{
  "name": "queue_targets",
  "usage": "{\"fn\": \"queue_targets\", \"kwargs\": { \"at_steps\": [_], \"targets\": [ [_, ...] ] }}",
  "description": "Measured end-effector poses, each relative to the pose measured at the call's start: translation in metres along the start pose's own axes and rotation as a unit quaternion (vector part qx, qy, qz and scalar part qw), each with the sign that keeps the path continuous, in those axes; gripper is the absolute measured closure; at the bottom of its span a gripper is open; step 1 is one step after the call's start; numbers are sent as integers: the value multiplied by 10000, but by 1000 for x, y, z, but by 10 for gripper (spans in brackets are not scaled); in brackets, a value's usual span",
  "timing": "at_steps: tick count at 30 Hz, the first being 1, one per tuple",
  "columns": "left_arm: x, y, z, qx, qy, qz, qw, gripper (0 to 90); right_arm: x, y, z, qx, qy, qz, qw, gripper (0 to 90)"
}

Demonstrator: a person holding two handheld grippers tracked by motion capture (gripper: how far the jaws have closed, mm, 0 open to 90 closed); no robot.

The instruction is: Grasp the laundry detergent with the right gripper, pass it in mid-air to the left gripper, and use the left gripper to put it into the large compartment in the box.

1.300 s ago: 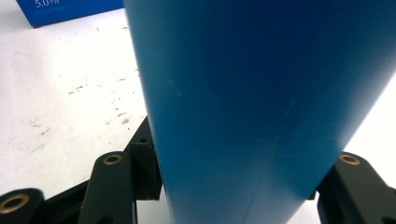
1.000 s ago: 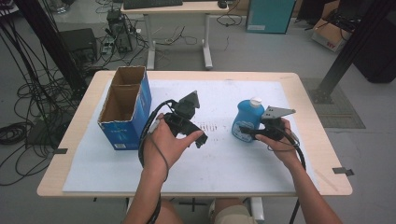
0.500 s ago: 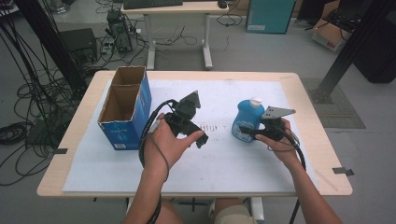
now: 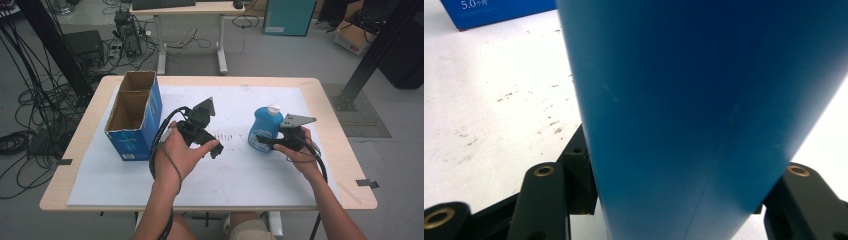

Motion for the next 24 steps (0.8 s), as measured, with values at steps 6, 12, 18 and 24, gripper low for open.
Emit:
{"fn": "queue_targets", "kwargs": {
  "at_steps": [6,12,18,24],
  "targets": [
    [-1,0,1,1,-4,-13,10000,53,0,0,0,-19,14,2,10000,430],
    [-3,0,1,14,-3,-5,10000,53,0,-1,-1,17,-34,33,10000,430],
    [-10,0,1,29,39,18,10000,53,0,-2,-2,38,-64,102,9999,431],
    [-18,-4,3,86,45,80,9999,53,0,-5,-7,-25,-170,76,9998,432]
  ]
}}
Point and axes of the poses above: each handheld gripper's, and its own axes: x roughly forward along the jaws, z roughly out of its underside, y roughly to its right, the point moved 2 cm from there along x, roughly forward along the jaws, and after that the axes turned 3 degrees about z, right-handed, at the moved point
